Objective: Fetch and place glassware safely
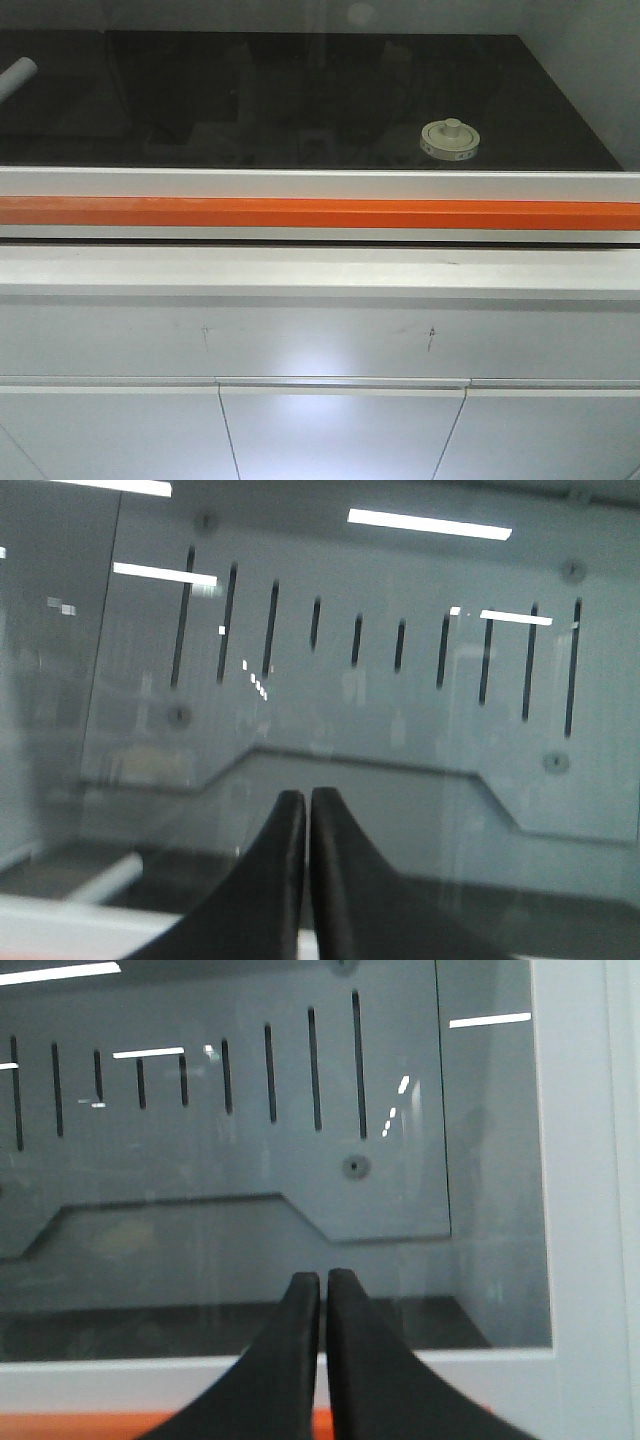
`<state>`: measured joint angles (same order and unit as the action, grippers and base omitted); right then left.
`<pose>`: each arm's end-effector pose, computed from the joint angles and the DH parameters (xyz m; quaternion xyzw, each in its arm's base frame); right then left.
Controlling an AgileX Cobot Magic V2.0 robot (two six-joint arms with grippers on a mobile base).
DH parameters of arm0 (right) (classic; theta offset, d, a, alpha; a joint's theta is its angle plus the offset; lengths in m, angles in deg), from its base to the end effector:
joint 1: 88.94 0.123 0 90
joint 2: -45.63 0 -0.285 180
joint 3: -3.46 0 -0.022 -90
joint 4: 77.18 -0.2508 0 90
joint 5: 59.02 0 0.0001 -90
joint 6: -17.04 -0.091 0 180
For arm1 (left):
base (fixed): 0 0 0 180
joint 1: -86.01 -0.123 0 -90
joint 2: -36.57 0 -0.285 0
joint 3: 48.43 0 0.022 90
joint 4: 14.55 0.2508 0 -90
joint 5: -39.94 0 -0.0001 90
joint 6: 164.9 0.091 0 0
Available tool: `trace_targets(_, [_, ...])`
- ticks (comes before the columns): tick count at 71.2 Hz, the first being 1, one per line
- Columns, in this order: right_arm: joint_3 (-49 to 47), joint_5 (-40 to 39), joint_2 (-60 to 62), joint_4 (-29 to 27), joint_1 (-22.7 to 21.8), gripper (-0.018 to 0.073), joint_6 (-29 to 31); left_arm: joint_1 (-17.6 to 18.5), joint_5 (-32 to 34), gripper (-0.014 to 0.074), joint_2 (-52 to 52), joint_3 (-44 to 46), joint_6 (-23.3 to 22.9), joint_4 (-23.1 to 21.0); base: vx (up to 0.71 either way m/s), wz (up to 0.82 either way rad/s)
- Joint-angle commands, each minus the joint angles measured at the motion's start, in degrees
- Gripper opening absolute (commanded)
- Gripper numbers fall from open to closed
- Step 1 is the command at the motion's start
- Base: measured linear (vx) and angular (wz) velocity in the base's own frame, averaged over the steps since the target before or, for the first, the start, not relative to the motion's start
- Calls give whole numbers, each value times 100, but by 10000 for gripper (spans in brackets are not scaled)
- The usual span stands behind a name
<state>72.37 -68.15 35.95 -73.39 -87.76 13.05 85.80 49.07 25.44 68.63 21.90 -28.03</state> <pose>0.0458 0.0019 0.2739 -0.0089 0.5698 0.0132 0.8216 0.0381 0.0035 0.3061 -0.0471 0.5367 -0.0364 0.8416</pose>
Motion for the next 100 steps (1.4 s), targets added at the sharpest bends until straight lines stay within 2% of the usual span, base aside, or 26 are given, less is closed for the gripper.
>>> trace_targets(1, [-838,-492,-498,262,-31,-3,56,-7,287,-1,-573,915,13,348,0,0])
trace_targets(16, [-2428,-486,-2066,268,-31,-3,51,-7,41,-1,-1812,2577,13,1402,0,0])
trace_targets(29, [-3366,-518,-3410,268,-31,-3,51,-7,47,-1,-3044,3388,-4,1348,0,0])
trace_targets(42, [-3497,-1444,-4539,245,-31,-3,2,-7,47,-1,-4043,3712,2,1348,0,0])
trace_targets(50, [-3497,-968,-4905,245,-31,-3,8,-7,-48,-1,-4491,3712,-90,1348,0,0])
trace_targets(60, [-3497,74,-4990,93,-31,-3,-15,-7,-696,-1,-4832,3706,-361,1348,0,0])
trace_targets(67, [-3229,-225,-4979,78,-31,-3,-15,-1,-961,-1,-4876,3527,-435,1348,0,0])
trace_targets(73, [-2748,-975,-4937,78,-31,-3,-15,-1,-667,-1,-4809,3105,-454,1348,0,0])
trace_targets(81, [-2082,-1593,-4916,78,-31,-3,-152,-1,120,-1,-4671,2352,-456,1348,0,0])
trace_targets(95, [-1102,-2563,-4925,122,-31,-3,-259,-1,2091,-1,-4527,907,-461,1348,0,0])
trace_targets(100, [-831,-2798,-4925,144,-31,-3,-241,-1,2559,-1,-4527,454,-589,1348,0,0])
